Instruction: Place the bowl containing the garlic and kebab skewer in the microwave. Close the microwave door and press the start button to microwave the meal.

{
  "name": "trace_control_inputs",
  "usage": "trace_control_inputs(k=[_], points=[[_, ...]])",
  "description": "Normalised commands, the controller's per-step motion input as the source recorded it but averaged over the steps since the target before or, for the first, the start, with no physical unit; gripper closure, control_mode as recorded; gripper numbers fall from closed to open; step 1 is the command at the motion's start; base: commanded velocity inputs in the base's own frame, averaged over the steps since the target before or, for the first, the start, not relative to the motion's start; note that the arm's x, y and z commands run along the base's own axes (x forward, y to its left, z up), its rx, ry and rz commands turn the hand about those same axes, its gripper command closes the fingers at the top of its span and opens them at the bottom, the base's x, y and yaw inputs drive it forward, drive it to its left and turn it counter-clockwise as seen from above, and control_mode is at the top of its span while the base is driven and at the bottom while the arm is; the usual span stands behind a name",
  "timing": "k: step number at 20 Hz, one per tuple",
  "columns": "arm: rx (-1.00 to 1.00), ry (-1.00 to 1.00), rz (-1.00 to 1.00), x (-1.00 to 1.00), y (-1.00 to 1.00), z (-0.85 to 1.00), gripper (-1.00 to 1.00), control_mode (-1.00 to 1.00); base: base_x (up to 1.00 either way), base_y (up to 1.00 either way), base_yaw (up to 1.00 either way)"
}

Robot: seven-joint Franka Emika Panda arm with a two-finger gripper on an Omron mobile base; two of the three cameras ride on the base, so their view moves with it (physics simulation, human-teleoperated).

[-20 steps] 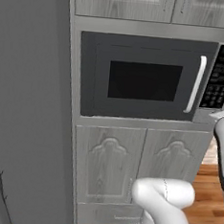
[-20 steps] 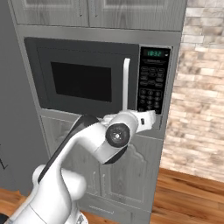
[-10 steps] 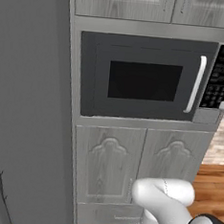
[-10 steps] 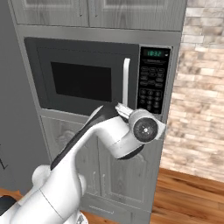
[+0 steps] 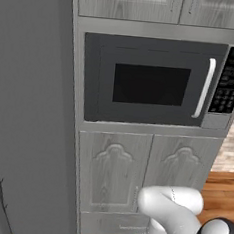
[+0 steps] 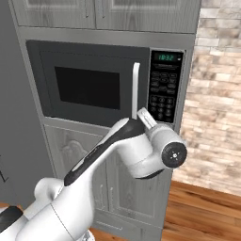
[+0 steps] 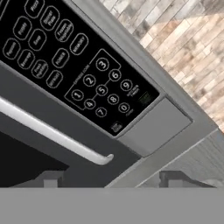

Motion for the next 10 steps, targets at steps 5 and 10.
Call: trace_control_inputs(k=[5,10], points=[[0.18,-0.05,-0.14,0.01,0.01,-0.05,1.0,-1.0,0.0,0.0,0.0],[0.13,-0.08,-0.08,0.23,-0.02,0.0,1.0,-1.0,0.0,0.0,0.0]])
